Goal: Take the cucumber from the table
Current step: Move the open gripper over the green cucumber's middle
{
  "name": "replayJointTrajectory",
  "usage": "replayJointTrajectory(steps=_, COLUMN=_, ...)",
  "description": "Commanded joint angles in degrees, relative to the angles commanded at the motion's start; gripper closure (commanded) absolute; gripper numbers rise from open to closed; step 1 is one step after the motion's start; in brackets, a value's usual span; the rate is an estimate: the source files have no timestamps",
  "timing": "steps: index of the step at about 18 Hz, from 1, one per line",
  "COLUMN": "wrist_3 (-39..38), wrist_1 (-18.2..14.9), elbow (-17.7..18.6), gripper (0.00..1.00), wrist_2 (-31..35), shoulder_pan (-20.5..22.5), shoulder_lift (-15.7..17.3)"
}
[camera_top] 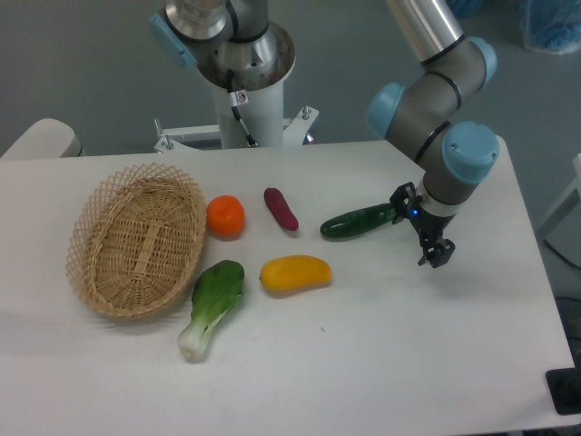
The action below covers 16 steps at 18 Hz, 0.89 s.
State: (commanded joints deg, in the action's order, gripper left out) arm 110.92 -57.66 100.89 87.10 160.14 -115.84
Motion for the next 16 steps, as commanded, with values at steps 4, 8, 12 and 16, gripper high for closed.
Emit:
replayJointTrajectory(steps=4, wrist_3=1.49, wrist_1=0.0, elbow=2.11, gripper=0.0, wrist_2=0.0, shoulder_pan=0.35, shoulder_lift=0.88)
replayJointTrajectory(steps=8, wrist_3=1.76, wrist_1=0.17, elbow=3.86, gripper=0.0, wrist_2=0.0, shoulder_pan=0.53, shoulder_lift=1.67)
replayJointTrajectory(steps=12, wrist_3=1.76, wrist_1=0.97, elbow=5.28, gripper=0.0, wrist_2=0.0, shoulder_pan=0.53, shoulder_lift=2.46)
replayJointTrajectory(steps=16, wrist_3=1.58, wrist_1=0.79, elbow=5.27, gripper=0.0, wrist_2=0.18, shoulder_pan=0.62, shoulder_lift=3.34)
